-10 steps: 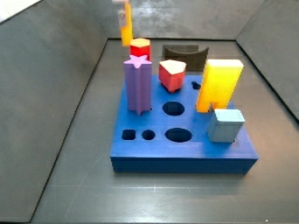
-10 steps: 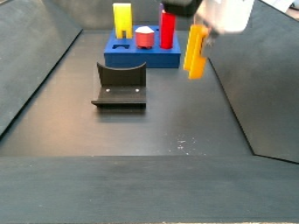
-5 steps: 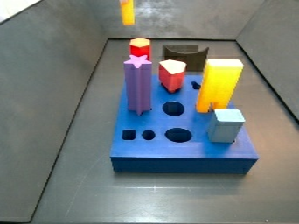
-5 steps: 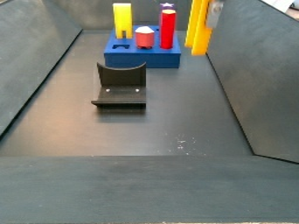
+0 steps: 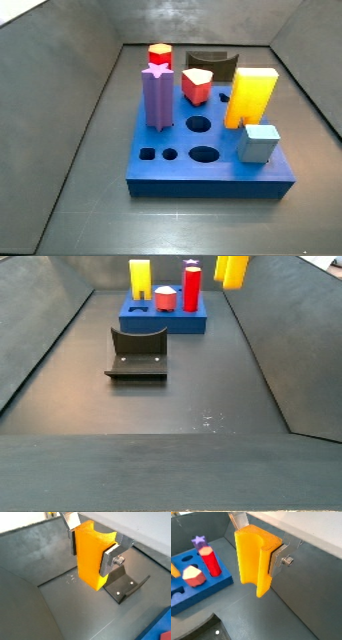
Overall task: Pick up the arch object. Move up. Rotate the arch object. Move to above the board. Insert the arch object.
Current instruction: Move to above the board.
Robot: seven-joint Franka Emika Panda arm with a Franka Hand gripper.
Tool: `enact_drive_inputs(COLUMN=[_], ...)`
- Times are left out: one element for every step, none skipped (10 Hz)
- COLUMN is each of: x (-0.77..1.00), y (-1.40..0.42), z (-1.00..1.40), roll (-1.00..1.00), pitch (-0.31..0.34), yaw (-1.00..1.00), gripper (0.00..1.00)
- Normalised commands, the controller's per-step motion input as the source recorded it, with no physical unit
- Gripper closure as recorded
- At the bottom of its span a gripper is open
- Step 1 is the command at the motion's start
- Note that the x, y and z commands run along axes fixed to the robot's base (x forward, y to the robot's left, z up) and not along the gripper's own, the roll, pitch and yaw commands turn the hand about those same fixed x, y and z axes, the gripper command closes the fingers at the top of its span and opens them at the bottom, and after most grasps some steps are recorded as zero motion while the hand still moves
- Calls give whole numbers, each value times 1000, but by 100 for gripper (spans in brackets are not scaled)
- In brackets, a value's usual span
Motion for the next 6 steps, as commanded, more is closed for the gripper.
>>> enact_drive_inputs(x=[31, 21, 15, 12, 256, 259], y=[60, 47, 37, 32, -1000, -1000], z=[786, 618, 399, 236, 60, 48], roll=[-89, -83, -75, -70, 41, 47], pitch=[82, 83, 83, 85, 51, 50], yaw=[-39, -40, -39, -39, 1000, 1000], gripper=[100, 100, 100, 100, 100, 100])
